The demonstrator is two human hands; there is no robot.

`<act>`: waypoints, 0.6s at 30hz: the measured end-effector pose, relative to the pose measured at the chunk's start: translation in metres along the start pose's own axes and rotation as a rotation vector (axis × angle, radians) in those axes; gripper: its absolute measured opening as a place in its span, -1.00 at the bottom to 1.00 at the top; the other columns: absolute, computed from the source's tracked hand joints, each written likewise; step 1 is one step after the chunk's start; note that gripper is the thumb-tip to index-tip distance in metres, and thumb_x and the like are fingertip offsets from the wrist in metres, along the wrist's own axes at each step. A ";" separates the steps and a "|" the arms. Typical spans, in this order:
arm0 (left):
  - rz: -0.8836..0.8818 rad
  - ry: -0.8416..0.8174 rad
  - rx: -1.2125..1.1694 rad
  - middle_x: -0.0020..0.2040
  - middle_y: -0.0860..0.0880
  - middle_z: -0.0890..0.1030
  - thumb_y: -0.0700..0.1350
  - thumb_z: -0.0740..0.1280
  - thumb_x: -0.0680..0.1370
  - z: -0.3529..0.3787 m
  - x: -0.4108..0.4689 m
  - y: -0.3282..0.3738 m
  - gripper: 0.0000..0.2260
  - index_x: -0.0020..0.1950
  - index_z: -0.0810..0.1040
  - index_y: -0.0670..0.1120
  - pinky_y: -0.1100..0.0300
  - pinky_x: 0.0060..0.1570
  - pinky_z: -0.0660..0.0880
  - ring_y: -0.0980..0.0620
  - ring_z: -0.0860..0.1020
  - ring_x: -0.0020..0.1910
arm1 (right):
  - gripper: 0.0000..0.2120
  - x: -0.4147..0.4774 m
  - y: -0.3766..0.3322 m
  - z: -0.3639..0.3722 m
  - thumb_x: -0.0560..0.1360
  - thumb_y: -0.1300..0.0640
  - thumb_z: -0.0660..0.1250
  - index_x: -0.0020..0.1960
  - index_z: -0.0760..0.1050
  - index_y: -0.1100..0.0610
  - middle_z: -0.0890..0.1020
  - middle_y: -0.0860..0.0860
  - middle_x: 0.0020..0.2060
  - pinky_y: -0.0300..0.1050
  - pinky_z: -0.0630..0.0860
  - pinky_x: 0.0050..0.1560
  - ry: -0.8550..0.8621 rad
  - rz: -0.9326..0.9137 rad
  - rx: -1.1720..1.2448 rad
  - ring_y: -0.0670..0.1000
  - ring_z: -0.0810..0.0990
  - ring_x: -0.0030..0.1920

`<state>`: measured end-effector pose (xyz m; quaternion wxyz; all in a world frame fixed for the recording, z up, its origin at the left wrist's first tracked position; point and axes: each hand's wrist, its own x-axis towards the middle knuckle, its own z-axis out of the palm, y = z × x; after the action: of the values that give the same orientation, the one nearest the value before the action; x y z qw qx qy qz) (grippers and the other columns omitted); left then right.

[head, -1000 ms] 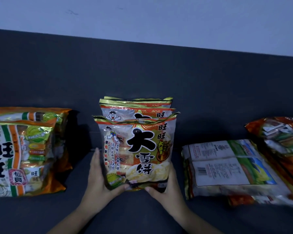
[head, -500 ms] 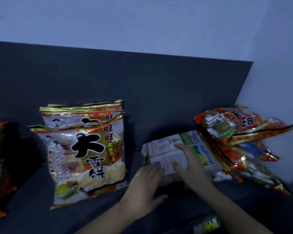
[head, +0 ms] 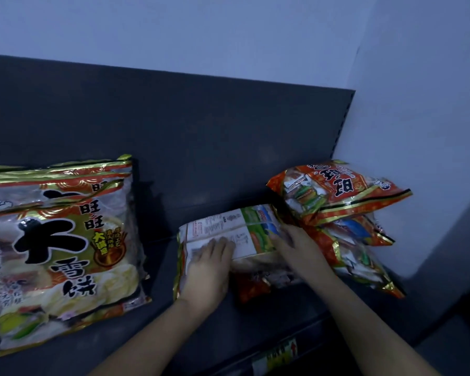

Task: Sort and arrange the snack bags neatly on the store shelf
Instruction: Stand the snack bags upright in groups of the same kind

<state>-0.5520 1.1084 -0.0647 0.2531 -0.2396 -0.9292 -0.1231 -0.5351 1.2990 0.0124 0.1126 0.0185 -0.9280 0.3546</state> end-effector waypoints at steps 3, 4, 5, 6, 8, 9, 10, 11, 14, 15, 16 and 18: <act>-0.052 0.106 -0.163 0.06 -0.06 0.64 -0.16 0.23 0.38 -0.032 -0.008 -0.013 -0.61 0.21 0.38 -0.08 0.19 -0.19 0.58 -0.04 0.63 -0.03 | -0.67 0.016 -0.006 -0.019 0.58 -0.06 0.18 0.20 0.49 0.13 0.54 -0.05 0.08 -0.23 0.40 -0.05 0.010 0.139 0.468 -0.07 0.49 0.07; -0.092 0.122 -0.221 0.09 -0.03 0.63 -0.14 0.18 0.42 -0.041 -0.014 -0.017 -0.62 0.24 0.37 -0.05 0.21 -0.16 0.57 -0.01 0.62 0.00 | -0.66 0.023 -0.005 -0.022 0.58 -0.08 0.16 0.21 0.49 0.10 0.56 -0.03 0.13 -0.20 0.41 0.04 -0.008 0.200 0.721 -0.07 0.51 0.11; -0.138 0.163 -0.284 0.12 0.01 0.62 -0.14 0.19 0.45 -0.049 -0.022 -0.020 -0.62 0.27 0.36 -0.01 0.21 -0.11 0.55 0.03 0.61 0.03 | -0.65 0.028 -0.003 -0.022 0.59 -0.06 0.14 0.26 0.46 0.09 0.56 0.03 0.19 -0.14 0.40 0.14 -0.032 0.248 0.963 -0.04 0.52 0.16; -0.178 0.207 -0.373 0.14 0.07 0.60 -0.15 0.22 0.47 -0.058 -0.030 -0.022 -0.62 0.29 0.36 0.04 0.21 -0.05 0.54 0.09 0.59 0.06 | -0.63 0.032 -0.001 -0.019 0.59 0.01 0.13 0.34 0.39 0.10 0.53 0.08 0.25 -0.08 0.38 0.21 -0.058 0.272 1.162 -0.01 0.50 0.20; -0.240 0.243 -0.623 0.12 0.17 0.59 -0.13 0.26 0.51 -0.079 -0.041 -0.023 -0.66 0.27 0.40 0.08 0.23 0.00 0.52 0.16 0.57 0.08 | -0.40 0.029 0.001 -0.003 0.42 0.19 0.25 0.45 0.24 0.11 0.48 0.10 0.30 -0.07 0.39 0.17 -0.169 0.226 1.267 0.02 0.48 0.22; -0.269 0.241 -0.766 0.10 0.16 0.61 -0.11 0.28 0.54 -0.091 -0.047 -0.021 -0.72 0.25 0.44 0.03 0.26 0.01 0.51 0.16 0.57 0.08 | -0.26 0.022 -0.002 0.009 0.30 0.25 0.27 0.47 0.19 0.10 0.46 0.09 0.30 -0.10 0.44 0.05 -0.262 0.177 1.195 0.02 0.50 0.19; -0.302 0.240 -0.900 0.09 0.14 0.62 -0.11 0.31 0.56 -0.103 -0.053 -0.020 -0.75 0.24 0.46 -0.03 0.30 0.01 0.50 0.15 0.58 0.09 | -0.18 0.014 -0.006 0.023 0.23 0.28 0.29 0.47 0.18 0.07 0.46 0.07 0.28 -0.13 0.47 -0.07 -0.361 0.133 1.100 0.00 0.53 0.13; -0.343 0.223 -1.012 0.10 0.12 0.63 -0.15 0.34 0.55 -0.111 -0.059 -0.021 -0.74 0.23 0.47 -0.08 0.33 0.02 0.49 0.14 0.59 0.10 | -0.17 0.005 -0.010 0.036 0.21 0.26 0.36 0.44 0.22 0.03 0.47 0.03 0.27 -0.16 0.48 -0.11 -0.449 0.098 1.004 -0.02 0.56 0.10; -0.426 0.148 -1.181 0.16 0.16 0.61 -0.24 0.32 0.49 -0.131 -0.089 -0.028 -0.64 0.27 0.44 -0.04 0.35 0.04 0.49 0.16 0.57 0.15 | -0.26 -0.020 -0.027 0.063 0.19 0.16 0.56 0.28 0.33 -0.08 0.54 -0.05 0.21 -0.19 0.48 0.04 -0.544 0.064 0.791 -0.02 0.53 0.19; -0.456 0.137 -1.192 0.16 0.22 0.60 -0.25 0.31 0.49 -0.136 -0.101 -0.031 -0.62 0.27 0.43 0.01 0.37 0.03 0.48 0.19 0.56 0.16 | -0.29 -0.026 -0.035 0.068 0.22 0.17 0.59 0.26 0.33 -0.07 0.55 -0.07 0.18 -0.23 0.50 0.01 -0.541 0.057 0.737 -0.06 0.54 0.18; -0.489 0.133 -1.199 0.14 0.28 0.59 -0.26 0.31 0.49 -0.141 -0.112 -0.036 -0.61 0.26 0.41 0.06 0.39 0.02 0.48 0.23 0.55 0.15 | -0.32 -0.032 -0.044 0.071 0.26 0.20 0.58 0.26 0.33 -0.06 0.56 -0.09 0.15 -0.27 0.51 -0.04 -0.545 0.043 0.692 -0.13 0.55 0.12; -0.527 0.159 -1.116 0.09 0.40 0.56 -0.24 0.31 0.50 -0.147 -0.133 -0.047 -0.59 0.23 0.36 0.15 0.44 -0.01 0.45 0.33 0.53 0.11 | -0.39 -0.045 -0.064 0.077 0.33 0.29 0.49 0.27 0.32 0.02 0.56 -0.08 0.09 -0.35 0.52 -0.15 -0.533 -0.012 0.669 -0.24 0.60 -0.05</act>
<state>-0.4144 0.9660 -0.0164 0.1194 -0.0886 -0.7310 -0.6660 -0.4988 1.1976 -0.0117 -0.1410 0.1506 -0.7583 0.6183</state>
